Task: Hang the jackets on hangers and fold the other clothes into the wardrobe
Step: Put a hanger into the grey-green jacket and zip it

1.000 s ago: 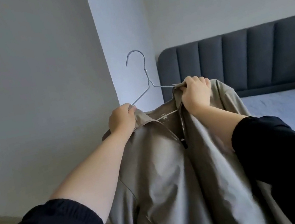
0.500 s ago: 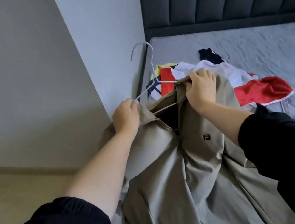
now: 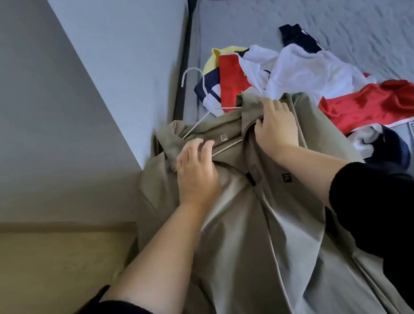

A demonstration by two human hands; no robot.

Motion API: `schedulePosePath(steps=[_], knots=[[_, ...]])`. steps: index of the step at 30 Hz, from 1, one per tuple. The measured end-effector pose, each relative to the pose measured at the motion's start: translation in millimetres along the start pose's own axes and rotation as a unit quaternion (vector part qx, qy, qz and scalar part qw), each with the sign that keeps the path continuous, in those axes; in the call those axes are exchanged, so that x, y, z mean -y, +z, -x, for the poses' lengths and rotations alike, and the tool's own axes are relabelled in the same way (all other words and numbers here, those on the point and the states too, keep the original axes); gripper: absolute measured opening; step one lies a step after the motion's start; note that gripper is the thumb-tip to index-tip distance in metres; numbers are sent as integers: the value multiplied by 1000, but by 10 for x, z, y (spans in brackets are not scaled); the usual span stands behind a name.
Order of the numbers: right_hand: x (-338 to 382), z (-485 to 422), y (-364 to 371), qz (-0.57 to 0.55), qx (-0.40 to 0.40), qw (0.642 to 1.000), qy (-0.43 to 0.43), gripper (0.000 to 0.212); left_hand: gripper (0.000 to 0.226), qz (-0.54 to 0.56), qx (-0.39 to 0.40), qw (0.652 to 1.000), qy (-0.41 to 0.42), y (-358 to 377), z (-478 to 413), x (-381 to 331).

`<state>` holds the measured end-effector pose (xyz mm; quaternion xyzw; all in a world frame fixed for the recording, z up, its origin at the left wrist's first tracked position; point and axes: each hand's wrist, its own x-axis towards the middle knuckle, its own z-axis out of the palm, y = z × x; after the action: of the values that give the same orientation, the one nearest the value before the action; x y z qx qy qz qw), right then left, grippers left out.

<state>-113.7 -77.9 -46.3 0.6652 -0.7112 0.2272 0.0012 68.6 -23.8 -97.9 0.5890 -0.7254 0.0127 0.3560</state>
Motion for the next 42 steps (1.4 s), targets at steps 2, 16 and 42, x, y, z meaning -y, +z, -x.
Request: schedulePosePath(steps=[2,16,42], knots=[[107,162,61,-80,-4,995,-56,22,27,7,12,1000,17,88,237,46],[136,588,186,74,274,954,92,35,65,-48,286,957,-6,150,551,37],[-79,605,201,-77,301,950,41,16,60,32,432,876,-212,254,620,-503]])
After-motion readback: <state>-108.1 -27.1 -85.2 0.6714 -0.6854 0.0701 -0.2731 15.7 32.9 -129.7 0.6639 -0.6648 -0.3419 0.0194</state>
